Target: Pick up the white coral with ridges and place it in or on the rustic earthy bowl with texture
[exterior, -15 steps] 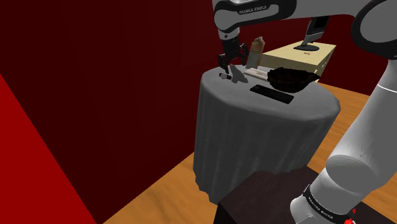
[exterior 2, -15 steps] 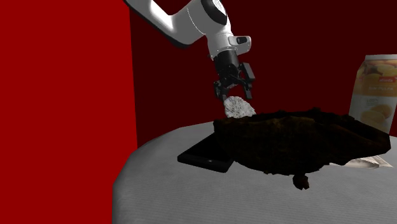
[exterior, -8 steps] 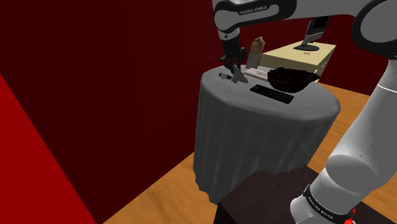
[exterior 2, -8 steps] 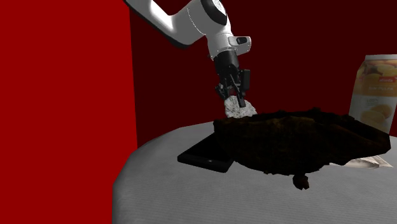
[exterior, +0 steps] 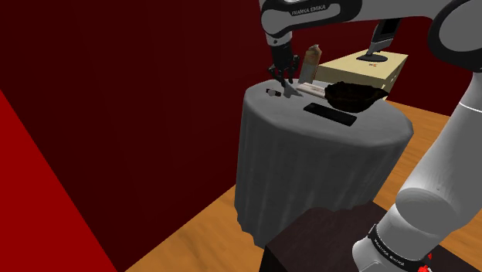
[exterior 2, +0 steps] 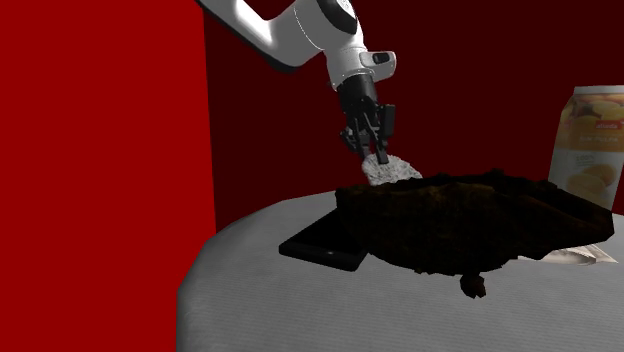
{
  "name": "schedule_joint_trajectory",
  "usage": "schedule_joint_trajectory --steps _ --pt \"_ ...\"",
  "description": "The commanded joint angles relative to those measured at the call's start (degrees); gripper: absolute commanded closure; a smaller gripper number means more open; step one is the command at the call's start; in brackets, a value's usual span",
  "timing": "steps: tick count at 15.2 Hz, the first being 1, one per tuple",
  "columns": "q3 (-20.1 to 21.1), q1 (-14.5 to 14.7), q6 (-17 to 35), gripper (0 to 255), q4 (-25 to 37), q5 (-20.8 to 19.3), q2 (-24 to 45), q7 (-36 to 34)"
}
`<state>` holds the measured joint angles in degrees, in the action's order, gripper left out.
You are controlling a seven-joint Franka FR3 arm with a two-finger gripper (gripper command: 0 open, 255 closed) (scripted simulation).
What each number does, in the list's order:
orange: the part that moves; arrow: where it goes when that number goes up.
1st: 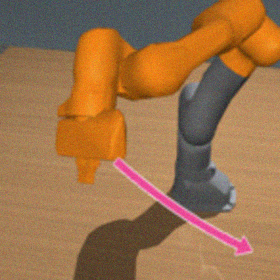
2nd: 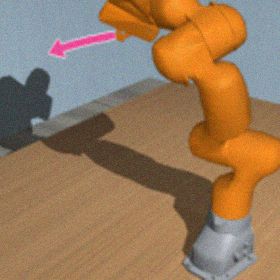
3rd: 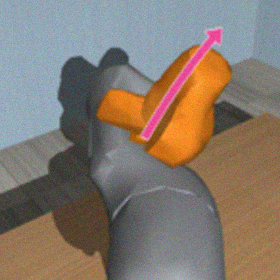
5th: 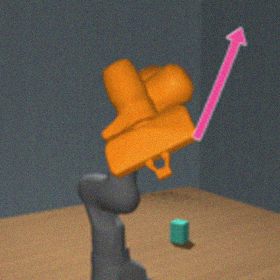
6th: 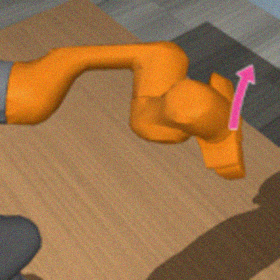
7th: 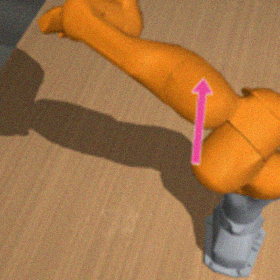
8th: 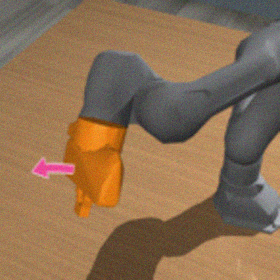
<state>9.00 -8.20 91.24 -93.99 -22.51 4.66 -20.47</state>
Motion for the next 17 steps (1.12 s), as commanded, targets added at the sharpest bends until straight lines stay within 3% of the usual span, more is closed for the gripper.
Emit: schedule_joint_trajectory --steps 1,17 --pt "0.13 0.12 -0.66 255 0.15 0.41 0.38 0.18" --pt "0.49 1.01 -13.19 255 16.06 -0.44 3.26 4.08"
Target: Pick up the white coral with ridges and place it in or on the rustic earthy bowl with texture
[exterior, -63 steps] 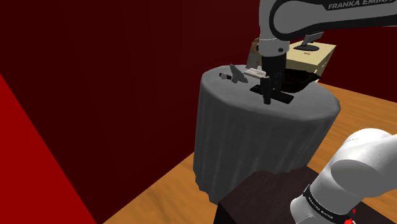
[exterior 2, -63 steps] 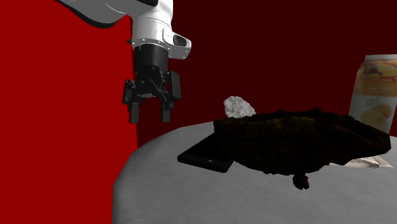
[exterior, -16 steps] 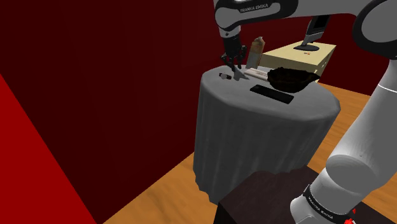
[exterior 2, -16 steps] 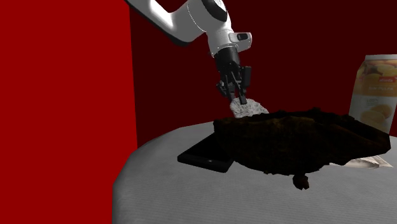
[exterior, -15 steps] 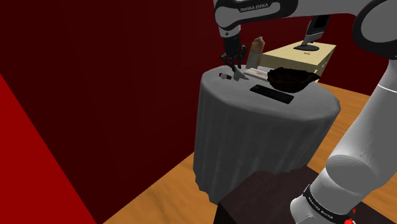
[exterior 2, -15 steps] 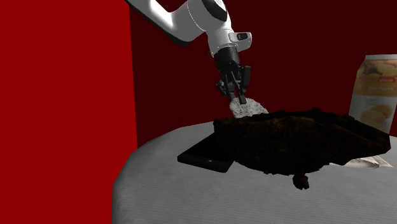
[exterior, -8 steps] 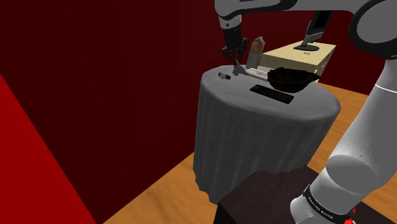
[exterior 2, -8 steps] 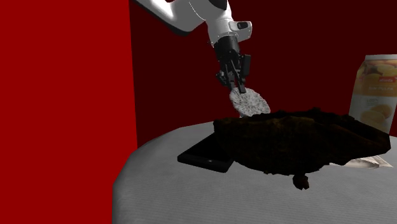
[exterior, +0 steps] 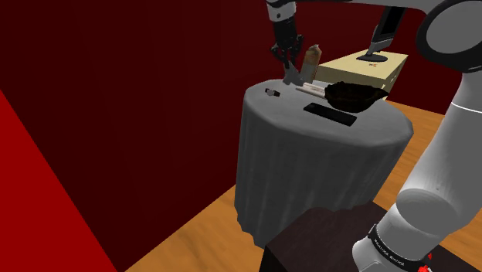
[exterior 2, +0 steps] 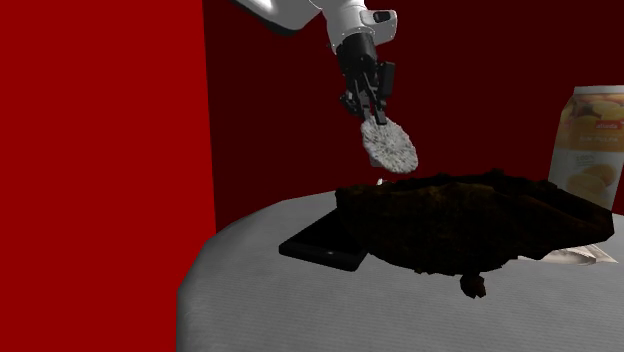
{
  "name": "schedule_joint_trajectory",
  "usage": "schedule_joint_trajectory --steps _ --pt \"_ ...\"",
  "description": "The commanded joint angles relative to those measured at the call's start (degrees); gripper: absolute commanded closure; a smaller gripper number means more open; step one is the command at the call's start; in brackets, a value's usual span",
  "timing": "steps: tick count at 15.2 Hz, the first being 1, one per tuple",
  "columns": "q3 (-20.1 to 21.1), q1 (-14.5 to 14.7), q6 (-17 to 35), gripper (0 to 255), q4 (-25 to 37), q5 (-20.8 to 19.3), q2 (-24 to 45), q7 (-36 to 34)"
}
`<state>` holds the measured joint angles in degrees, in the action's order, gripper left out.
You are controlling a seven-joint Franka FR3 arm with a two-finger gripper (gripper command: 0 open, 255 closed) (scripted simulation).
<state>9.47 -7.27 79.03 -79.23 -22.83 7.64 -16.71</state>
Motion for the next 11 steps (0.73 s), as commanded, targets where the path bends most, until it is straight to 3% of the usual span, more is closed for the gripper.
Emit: schedule_joint_trajectory --steps 1,11 --pt "0.05 0.16 -1.84 255 2.54 -0.24 0.62 0.58" --pt "0.25 1.58 -11.49 255 17.65 -2.3 5.76 3.64"
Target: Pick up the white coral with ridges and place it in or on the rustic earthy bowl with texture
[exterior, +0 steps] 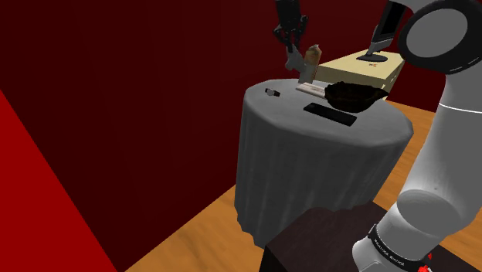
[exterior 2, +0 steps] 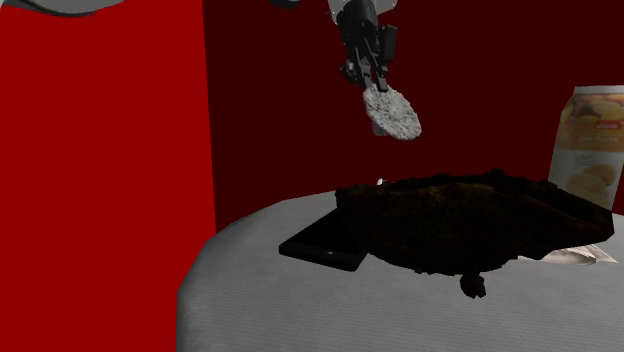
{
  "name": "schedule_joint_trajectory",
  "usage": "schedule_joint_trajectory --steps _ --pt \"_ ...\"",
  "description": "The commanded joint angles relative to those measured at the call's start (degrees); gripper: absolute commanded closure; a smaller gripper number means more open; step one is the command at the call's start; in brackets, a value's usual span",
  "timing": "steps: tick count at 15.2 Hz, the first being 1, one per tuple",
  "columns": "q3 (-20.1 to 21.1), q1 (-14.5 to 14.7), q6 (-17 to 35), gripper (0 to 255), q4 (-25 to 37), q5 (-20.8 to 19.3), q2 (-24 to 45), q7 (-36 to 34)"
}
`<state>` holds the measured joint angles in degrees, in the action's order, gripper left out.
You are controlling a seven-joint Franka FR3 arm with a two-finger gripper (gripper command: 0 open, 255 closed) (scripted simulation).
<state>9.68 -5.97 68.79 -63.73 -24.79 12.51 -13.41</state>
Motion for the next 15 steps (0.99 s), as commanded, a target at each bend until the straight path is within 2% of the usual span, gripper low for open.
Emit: schedule_joint_trajectory --steps 1,4,5,9,15 --pt "0.05 0.5 -2.38 255 4.08 -0.67 1.65 0.72" --pt "-0.01 1.4 -6.1 255 10.74 -1.89 4.44 2.06" --pt "-0.03 1.46 -6.32 255 11.16 -1.97 4.62 2.15" --pt "-1.2 -2.78 -0.84 255 -4.3 0.59 -6.76 4.33" --pt "-4.72 -6.46 3.79 255 -18.78 1.99 -19.11 9.81"
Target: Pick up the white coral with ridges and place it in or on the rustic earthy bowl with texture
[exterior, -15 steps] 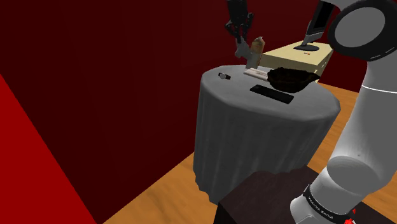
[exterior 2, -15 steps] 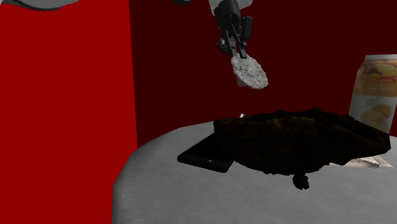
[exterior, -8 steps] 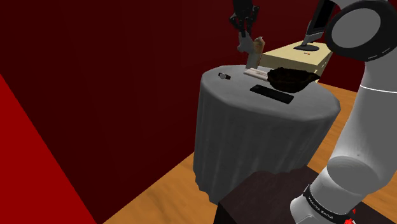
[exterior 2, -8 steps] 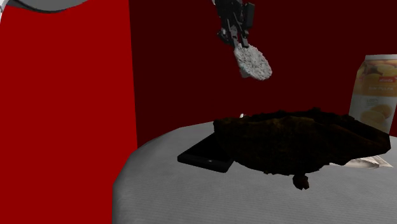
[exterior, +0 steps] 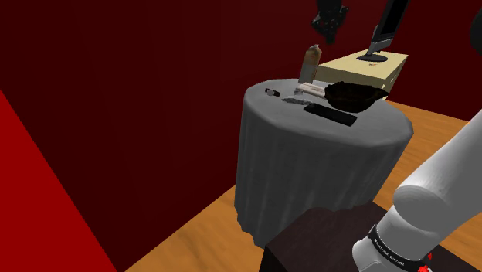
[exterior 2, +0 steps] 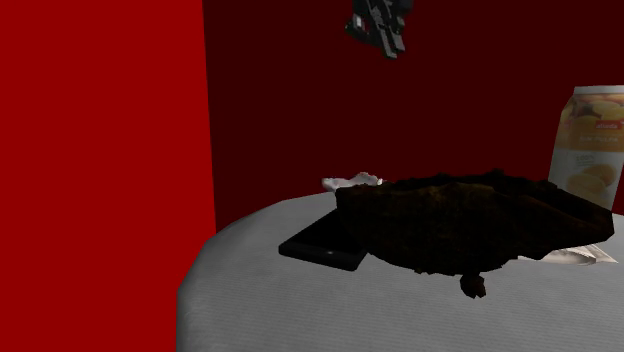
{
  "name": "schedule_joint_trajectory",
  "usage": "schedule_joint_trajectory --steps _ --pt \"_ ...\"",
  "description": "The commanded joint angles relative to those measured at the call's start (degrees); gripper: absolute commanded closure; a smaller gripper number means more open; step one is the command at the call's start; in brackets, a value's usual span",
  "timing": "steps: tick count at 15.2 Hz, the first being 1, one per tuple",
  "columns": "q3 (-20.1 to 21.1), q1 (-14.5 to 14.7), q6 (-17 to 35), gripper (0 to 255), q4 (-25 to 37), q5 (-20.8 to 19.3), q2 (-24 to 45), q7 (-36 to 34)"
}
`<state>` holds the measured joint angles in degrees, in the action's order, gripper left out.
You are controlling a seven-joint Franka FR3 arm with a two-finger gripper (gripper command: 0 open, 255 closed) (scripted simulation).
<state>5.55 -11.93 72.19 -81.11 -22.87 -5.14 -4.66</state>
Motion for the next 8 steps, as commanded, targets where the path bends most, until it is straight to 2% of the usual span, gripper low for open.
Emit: schedule_joint_trajectory --steps 1,2,3,4,8 --pt "-1.28 -0.95 0.94 255 -3.28 0.1 -3.21 2.09" --pt "-1.97 -1.4 1.44 255 -5.03 0.08 -4.9 3.13" --pt "-1.49 -1.06 1.27 255 -4.04 0.11 -3.74 2.25" --pt "-1.5 -1.06 1.27 0 -4.04 0.11 -3.74 2.25" --pt "-1.69 -0.25 6.73 0 -10.76 4.57 -4.6 2.09"
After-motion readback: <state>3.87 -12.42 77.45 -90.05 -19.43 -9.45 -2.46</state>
